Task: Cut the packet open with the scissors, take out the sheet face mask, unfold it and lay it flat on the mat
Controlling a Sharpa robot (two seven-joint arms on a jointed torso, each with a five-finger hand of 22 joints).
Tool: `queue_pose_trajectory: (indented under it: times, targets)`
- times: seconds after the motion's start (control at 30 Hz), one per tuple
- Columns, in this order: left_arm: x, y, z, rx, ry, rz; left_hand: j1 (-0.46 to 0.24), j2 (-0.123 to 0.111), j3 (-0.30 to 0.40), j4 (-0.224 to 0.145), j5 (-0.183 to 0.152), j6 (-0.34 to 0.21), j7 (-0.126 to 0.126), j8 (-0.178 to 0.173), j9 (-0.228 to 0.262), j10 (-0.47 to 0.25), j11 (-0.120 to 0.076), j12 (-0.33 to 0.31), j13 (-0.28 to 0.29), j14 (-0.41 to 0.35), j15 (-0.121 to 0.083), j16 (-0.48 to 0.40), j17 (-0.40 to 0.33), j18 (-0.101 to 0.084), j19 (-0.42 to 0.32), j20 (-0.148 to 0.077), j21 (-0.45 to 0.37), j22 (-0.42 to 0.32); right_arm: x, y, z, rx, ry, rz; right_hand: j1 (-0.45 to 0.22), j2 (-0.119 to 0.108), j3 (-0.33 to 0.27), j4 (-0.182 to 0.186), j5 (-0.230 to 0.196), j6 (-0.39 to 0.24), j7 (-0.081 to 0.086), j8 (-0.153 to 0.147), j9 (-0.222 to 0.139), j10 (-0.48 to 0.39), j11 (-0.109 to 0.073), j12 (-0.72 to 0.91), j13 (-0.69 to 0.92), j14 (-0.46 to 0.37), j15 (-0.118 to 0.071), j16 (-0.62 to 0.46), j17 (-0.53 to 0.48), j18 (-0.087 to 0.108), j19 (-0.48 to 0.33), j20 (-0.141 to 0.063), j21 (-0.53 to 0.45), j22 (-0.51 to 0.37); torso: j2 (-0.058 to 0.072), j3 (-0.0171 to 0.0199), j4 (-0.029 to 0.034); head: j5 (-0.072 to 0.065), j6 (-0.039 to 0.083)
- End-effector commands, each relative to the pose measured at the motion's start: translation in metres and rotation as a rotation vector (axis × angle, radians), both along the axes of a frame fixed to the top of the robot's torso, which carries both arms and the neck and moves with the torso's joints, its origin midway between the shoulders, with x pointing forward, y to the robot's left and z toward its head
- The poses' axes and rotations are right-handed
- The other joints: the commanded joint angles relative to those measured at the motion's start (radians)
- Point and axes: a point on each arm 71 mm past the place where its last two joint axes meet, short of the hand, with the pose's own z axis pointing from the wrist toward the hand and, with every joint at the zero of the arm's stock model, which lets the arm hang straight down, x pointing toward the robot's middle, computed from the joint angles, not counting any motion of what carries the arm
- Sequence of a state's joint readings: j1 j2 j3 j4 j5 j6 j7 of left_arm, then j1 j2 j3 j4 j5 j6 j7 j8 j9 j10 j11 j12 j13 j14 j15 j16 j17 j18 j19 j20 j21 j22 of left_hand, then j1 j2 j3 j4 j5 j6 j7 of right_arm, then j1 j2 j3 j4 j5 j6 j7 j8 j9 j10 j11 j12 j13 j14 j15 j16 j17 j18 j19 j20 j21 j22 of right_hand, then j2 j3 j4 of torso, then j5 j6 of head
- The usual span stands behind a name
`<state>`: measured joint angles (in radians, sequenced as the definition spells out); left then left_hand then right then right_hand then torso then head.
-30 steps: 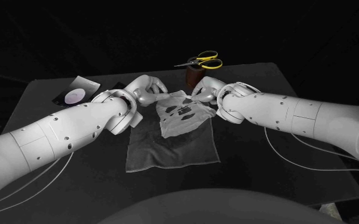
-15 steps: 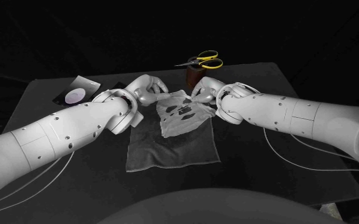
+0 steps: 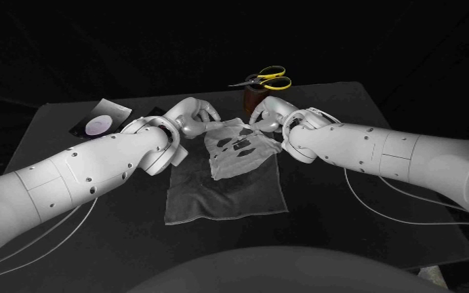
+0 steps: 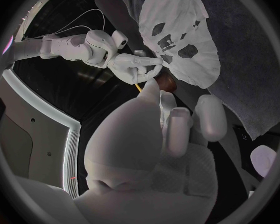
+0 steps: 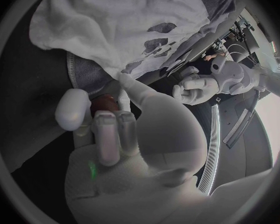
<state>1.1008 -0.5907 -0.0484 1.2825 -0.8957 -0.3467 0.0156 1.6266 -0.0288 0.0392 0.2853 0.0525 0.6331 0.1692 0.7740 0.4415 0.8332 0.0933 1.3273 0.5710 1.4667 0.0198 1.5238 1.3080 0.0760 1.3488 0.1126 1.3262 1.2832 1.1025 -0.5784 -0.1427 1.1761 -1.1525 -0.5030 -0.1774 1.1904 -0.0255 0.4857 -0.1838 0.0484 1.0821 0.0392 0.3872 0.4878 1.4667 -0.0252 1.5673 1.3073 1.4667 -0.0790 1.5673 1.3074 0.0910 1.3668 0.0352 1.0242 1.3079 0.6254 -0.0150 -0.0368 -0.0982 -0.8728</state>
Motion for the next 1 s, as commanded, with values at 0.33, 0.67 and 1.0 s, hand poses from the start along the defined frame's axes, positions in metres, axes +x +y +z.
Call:
queue_pose_trajectory:
  times: [0.33,0.67,1.0]
  targets:
    - [0.000,0.000,0.001,-0.008,0.002,-0.006,0.011,0.001,0.011,0.002,-0.003,0.008,0.000,-0.004,-0.003,0.006,-0.001,0.003,-0.002,0.018,0.005,0.003,0.067,0.009,0.003,0.006,0.006,0.001,-0.012,0.014,0.003,-0.036,-0.048,0.107,-0.013,0.007,0.014,0.000,0.000,0.005,0.000,0.011,0.045,0.104,-0.008,0.003,0.264,0.104,-0.008,0.003,0.263,0.013,0.000,-0.007,0.005,0.119,0.000,0.0004,-0.0010,0.000,0.000]
    - [0.000,0.000,0.000,-0.004,0.009,-0.005,0.010,0.001,0.012,0.002,-0.003,0.008,0.000,-0.005,-0.004,0.004,-0.001,0.003,-0.003,0.017,0.006,0.003,0.066,0.009,0.003,0.006,0.006,0.001,-0.014,0.010,0.002,-0.033,-0.057,0.062,-0.084,-0.025,-0.016,0.036,-0.001,-0.104,0.041,-0.045,0.036,0.104,0.023,0.003,0.264,0.104,0.012,0.003,0.263,0.013,-0.008,-0.001,-0.018,0.114,-0.001,-0.0005,0.0000,-0.001,0.001]
    - [0.000,0.002,0.000,-0.001,0.011,-0.003,0.009,0.001,0.014,0.003,-0.003,0.009,0.001,-0.006,-0.005,0.006,-0.001,0.003,-0.002,0.018,0.006,0.003,0.067,0.009,0.003,0.006,0.006,0.001,-0.006,0.006,0.005,0.053,-0.109,-0.027,-0.127,-0.032,-0.080,0.103,0.000,-0.166,0.082,-0.118,0.010,0.104,0.061,0.003,0.264,0.104,0.048,0.003,0.263,0.008,0.002,0.030,0.000,0.120,0.001,-0.0008,0.0002,0.000,0.005]
